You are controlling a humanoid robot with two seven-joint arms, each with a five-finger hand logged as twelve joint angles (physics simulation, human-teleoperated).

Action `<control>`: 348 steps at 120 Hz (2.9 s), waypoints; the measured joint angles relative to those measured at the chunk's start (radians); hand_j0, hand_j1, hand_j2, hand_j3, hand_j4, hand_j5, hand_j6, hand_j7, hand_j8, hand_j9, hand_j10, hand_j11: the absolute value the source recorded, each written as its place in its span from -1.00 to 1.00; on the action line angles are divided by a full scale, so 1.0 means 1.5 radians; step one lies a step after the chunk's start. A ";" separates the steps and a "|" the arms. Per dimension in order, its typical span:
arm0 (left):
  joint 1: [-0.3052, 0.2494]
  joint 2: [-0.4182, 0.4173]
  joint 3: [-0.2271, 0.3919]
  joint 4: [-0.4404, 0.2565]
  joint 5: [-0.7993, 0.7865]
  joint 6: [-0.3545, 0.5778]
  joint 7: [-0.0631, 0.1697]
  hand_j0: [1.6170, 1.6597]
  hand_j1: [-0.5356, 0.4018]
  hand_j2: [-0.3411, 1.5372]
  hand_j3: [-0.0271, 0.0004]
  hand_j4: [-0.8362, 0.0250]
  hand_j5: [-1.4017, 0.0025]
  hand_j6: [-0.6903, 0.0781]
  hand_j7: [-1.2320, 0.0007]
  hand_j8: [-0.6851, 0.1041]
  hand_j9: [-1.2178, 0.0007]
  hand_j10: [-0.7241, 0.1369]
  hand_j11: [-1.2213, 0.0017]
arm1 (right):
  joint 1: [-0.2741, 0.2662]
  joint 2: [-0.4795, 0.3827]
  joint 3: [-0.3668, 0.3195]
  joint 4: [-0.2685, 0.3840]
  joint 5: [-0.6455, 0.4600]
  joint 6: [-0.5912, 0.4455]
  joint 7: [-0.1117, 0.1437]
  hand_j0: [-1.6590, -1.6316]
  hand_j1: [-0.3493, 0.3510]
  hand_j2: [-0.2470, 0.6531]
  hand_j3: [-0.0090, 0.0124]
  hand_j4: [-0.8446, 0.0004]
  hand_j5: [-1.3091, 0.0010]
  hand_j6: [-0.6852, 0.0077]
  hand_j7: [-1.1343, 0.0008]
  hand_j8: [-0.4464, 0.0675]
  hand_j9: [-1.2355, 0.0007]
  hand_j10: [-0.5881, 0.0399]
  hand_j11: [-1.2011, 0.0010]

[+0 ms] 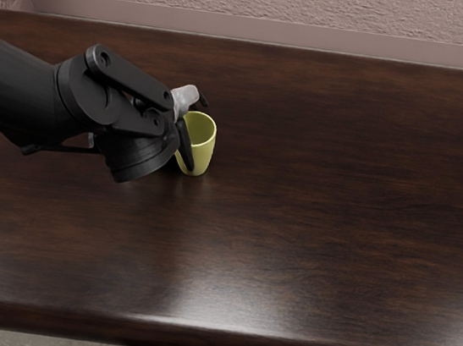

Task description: Pick up cup and place in cup with left hand

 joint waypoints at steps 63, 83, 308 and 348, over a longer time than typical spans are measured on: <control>0.011 0.000 -0.008 0.000 0.009 0.017 0.000 0.92 0.12 -0.57 0.97 0.24 0.44 0.01 0.37 -0.03 0.36 -0.02 0.36 | 0.000 0.000 0.000 0.000 0.000 0.000 0.000 -0.93 -0.95 -0.46 -0.16 0.96 0.97 0.94 0.96 0.68 0.97 0.83 0.97; 0.011 0.000 -0.017 0.000 0.016 0.017 0.001 0.92 0.07 -0.57 0.97 0.20 0.40 -0.04 0.32 -0.08 0.32 -0.06 0.32 | 0.000 0.000 0.000 0.000 0.000 0.000 0.000 -0.93 -0.95 -0.46 -0.16 0.96 0.97 0.94 0.96 0.68 0.97 0.83 0.97; -0.302 0.030 0.136 -0.152 -0.079 -0.027 0.041 0.81 -0.13 -0.19 0.97 -0.30 -0.18 -0.14 -0.33 -0.04 -0.35 -0.52 -0.28 | 0.000 0.000 0.000 0.000 0.000 0.000 0.000 -0.93 -0.95 -0.46 -0.16 0.96 0.97 0.94 0.96 0.68 0.97 0.83 0.97; -0.304 0.035 0.173 -0.160 -0.085 -0.074 0.042 0.83 -0.12 -0.12 0.97 -0.39 -0.18 -0.24 -0.32 -0.13 -0.33 -0.58 -0.28 | 0.000 0.000 0.000 0.000 0.000 0.000 0.000 -0.93 -0.95 -0.46 -0.16 0.96 0.97 0.94 0.96 0.68 0.97 0.83 0.97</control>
